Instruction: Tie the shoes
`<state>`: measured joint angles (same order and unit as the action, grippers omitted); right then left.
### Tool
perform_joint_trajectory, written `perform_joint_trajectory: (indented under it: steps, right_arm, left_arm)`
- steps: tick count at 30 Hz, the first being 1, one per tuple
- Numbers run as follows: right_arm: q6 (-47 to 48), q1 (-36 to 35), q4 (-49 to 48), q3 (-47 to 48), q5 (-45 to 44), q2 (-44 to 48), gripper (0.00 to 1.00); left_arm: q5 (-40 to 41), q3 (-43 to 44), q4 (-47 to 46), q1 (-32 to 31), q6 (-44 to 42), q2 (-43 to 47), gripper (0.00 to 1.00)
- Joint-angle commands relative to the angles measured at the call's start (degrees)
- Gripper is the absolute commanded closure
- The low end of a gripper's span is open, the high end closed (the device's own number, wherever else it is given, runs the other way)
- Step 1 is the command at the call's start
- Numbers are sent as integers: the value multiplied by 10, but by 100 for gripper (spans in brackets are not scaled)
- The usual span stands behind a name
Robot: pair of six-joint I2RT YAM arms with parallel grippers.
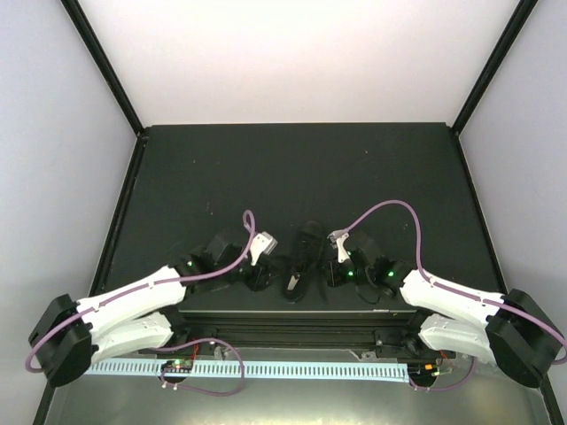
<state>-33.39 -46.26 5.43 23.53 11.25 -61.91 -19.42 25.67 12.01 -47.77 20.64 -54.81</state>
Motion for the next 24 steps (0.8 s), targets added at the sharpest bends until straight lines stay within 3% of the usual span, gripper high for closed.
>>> perform_joint_trajectory:
  steps: [1, 9, 20, 24]
  right_arm:
    - [0, 2, -11, -4, 8, 9, 98]
    - [-2, 2, -25, 0, 17, 2, 98]
    - [1, 2, -31, 5, 28, -12, 98]
    - [1, 2, -31, 7, 29, -13, 98]
  left_arm:
    - [8, 99, 29, 31, 9, -77, 60]
    - [-84, 165, 1, 61, -12, -228, 64]
    - [-138, 162, -30, 61, -16, -267, 58]
    - [-139, 162, -32, 61, -17, -276, 60]
